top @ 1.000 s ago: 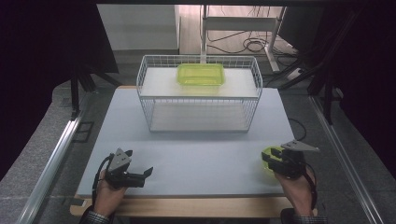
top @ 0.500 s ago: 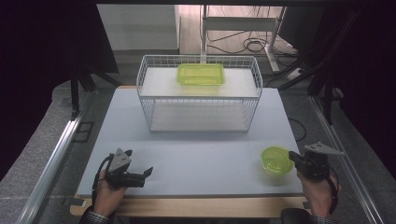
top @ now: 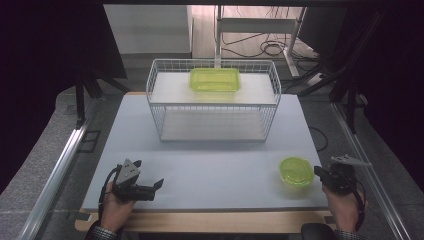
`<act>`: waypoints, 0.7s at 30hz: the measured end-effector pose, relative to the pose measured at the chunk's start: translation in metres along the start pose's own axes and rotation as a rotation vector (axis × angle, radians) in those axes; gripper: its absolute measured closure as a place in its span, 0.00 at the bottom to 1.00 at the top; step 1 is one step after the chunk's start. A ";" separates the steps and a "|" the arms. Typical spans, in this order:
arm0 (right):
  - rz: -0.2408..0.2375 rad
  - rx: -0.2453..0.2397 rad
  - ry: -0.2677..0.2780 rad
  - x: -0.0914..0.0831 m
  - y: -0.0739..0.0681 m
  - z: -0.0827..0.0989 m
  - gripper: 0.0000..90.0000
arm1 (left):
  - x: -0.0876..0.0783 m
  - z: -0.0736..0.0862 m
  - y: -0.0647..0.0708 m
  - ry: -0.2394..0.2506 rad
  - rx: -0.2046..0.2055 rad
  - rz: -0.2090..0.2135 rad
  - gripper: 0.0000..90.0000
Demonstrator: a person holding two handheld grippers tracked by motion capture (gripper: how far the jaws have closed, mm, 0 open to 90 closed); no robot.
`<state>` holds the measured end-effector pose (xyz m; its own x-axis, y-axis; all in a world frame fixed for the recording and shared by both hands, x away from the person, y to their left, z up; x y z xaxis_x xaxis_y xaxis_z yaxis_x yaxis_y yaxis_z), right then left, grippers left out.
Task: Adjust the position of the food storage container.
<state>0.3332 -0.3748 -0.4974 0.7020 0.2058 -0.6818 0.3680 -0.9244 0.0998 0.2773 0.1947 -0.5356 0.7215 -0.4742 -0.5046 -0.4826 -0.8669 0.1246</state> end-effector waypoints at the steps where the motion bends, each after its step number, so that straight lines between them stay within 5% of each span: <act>1: -0.003 0.005 -0.003 0.000 0.000 0.000 0.99 | 0.000 0.000 0.000 0.001 0.001 0.000 0.00; 21: -0.154 -0.045 -0.024 0.014 -0.056 -0.008 0.99 | 0.002 0.001 0.001 -0.011 0.009 -0.001 0.00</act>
<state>0.3272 -0.3172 -0.5063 0.6206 0.3359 -0.7085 0.4978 -0.8670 0.0250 0.2775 0.1932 -0.5370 0.7166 -0.4714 -0.5141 -0.4862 -0.8661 0.1165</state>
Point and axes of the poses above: each handheld gripper's, and its own axes: x roughly forward along the jaws, z roughly out of its underside, y roughly to its right, the point moved 4 cm from there along x, roughly forward along the jaws, and after that the axes turned 9 degrees about -x, right-handed, at the moved point
